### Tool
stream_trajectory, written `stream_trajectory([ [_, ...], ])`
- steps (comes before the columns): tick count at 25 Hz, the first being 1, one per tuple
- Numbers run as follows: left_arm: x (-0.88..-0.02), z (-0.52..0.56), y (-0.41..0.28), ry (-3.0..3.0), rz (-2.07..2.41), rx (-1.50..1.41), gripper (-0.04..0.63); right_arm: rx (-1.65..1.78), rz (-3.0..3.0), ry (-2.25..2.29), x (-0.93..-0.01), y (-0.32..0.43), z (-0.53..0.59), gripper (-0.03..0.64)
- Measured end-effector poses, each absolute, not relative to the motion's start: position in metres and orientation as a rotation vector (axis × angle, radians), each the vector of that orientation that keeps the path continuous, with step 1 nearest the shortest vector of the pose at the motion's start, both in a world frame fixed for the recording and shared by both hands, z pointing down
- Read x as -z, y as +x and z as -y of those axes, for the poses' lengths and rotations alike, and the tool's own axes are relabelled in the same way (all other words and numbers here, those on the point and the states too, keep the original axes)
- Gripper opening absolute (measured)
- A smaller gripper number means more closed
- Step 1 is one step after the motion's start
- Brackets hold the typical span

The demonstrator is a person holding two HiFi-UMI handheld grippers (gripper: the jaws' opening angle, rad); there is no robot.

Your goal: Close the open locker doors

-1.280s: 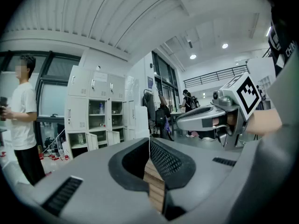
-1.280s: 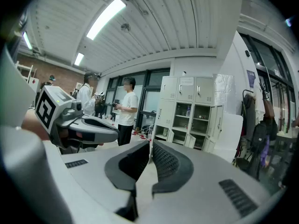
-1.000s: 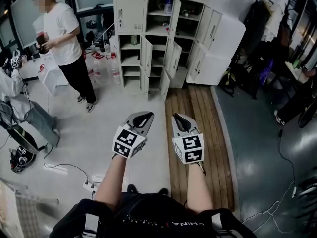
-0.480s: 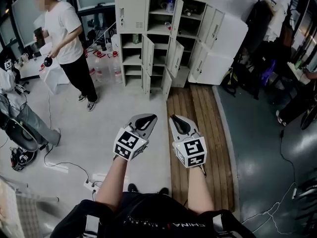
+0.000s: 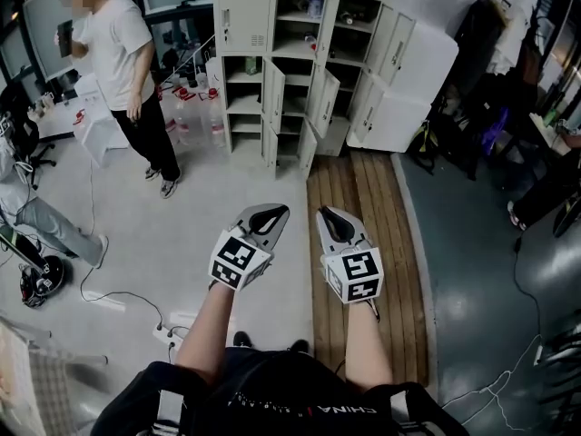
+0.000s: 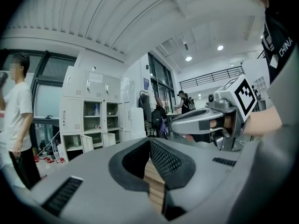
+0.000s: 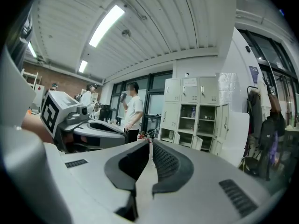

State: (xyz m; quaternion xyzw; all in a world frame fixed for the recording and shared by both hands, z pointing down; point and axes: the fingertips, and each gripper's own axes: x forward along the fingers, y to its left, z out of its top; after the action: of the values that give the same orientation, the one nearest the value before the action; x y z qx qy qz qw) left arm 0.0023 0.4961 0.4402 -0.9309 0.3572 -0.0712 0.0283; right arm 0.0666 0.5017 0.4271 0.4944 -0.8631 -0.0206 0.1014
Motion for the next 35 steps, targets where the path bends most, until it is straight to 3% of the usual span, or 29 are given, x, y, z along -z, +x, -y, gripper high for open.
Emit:
stream_trajectory([
  [35,-0.450,-0.461,0.073,-2.787,-1.281,0.256,0.023,0.020,2.551,1.388,-0.455,0.157,-0.473,0.048],
])
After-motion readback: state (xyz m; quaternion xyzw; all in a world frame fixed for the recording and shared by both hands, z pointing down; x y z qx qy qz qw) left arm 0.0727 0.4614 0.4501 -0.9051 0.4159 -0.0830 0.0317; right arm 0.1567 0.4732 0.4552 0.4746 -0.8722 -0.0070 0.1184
